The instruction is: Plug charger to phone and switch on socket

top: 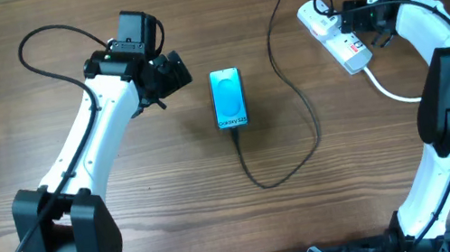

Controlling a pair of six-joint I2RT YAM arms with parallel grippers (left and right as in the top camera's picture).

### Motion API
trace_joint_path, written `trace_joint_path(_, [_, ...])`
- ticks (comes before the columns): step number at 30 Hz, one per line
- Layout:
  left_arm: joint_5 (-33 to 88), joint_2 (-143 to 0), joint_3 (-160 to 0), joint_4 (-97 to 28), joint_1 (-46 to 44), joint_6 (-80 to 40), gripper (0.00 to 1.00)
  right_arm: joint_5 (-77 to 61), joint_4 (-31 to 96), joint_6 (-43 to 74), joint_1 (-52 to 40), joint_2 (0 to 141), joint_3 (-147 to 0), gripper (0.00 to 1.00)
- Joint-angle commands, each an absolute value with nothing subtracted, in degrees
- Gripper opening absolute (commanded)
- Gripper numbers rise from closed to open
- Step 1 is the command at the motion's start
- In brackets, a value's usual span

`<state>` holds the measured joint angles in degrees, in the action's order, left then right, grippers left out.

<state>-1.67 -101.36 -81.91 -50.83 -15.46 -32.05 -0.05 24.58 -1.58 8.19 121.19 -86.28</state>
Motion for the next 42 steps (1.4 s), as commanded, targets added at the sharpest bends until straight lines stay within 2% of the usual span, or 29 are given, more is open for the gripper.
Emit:
trace_joint_path(1, [-2.5,-101.3,-81.8,-50.9,-15.2,-32.4,1.0,-1.3,24.3,-0.9,8.1,123.2,-85.6,1.0])
trace_joint_path(42, [-2.5,-101.3,-81.8,-50.9,-15.2,-32.4,1.0,-3.0,26.0,-1.3,8.8,123.3,-85.5,1.0])
